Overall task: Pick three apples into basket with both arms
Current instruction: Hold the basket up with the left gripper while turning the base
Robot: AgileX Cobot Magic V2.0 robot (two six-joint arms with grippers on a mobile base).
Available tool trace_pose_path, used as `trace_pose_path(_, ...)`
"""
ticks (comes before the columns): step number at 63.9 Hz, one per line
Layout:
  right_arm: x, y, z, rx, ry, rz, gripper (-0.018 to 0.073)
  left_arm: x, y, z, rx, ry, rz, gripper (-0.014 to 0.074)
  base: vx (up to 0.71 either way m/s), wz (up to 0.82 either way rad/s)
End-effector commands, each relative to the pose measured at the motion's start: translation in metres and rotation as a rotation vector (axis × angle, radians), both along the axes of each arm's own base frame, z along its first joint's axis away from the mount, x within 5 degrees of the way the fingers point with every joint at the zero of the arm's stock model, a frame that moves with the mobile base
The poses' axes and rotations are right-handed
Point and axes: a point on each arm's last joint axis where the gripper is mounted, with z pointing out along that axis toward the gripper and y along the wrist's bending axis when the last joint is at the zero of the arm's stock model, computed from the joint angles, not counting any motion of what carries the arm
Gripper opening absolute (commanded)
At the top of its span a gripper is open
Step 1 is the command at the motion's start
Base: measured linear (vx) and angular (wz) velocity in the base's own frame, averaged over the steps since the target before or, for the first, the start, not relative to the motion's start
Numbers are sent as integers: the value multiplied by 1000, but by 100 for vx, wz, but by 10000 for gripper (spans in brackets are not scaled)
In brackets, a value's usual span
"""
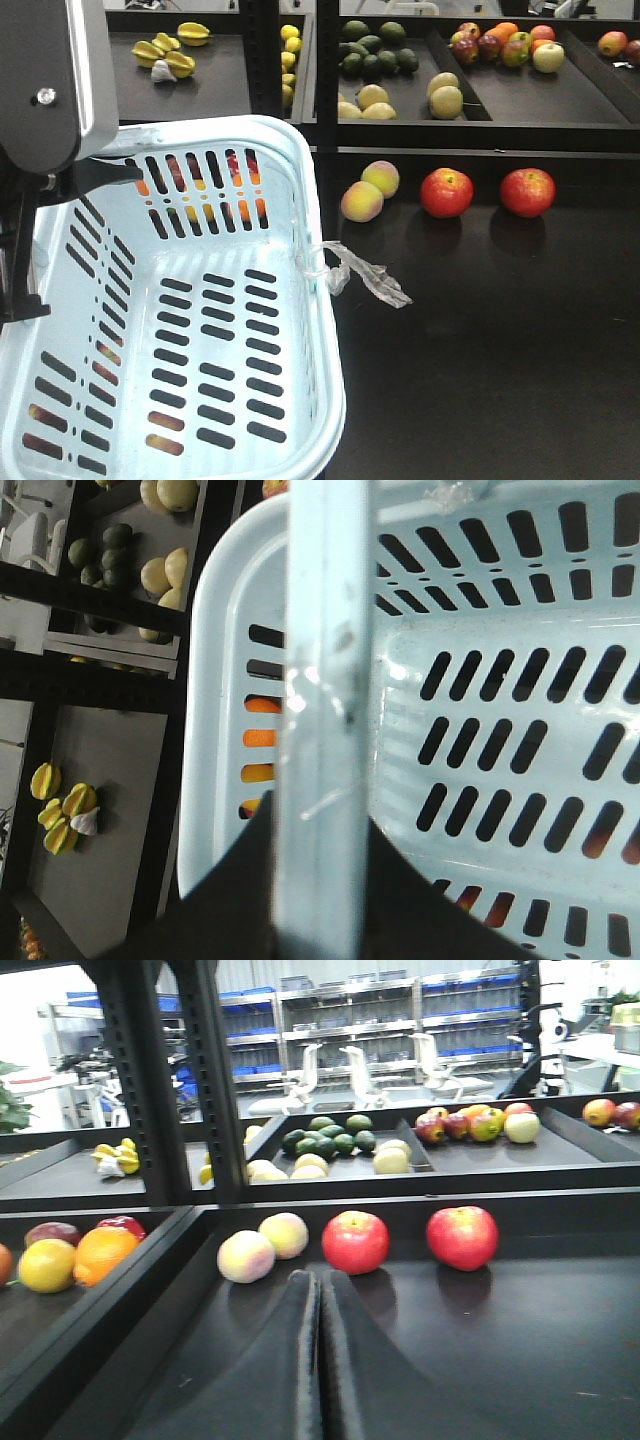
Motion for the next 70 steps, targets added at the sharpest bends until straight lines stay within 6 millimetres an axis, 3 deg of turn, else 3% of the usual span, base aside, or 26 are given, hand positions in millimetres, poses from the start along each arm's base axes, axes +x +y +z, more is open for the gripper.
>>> trace_pose_path(1,0,0,2,-8,-66,0,-9,-5,3,19,-87,-96,-6,-8,-4,19)
trace_pose_path(70,0,0,2,-8,-67,0,-9,-5,3,19,-87,-96,-6,-6,-8,48)
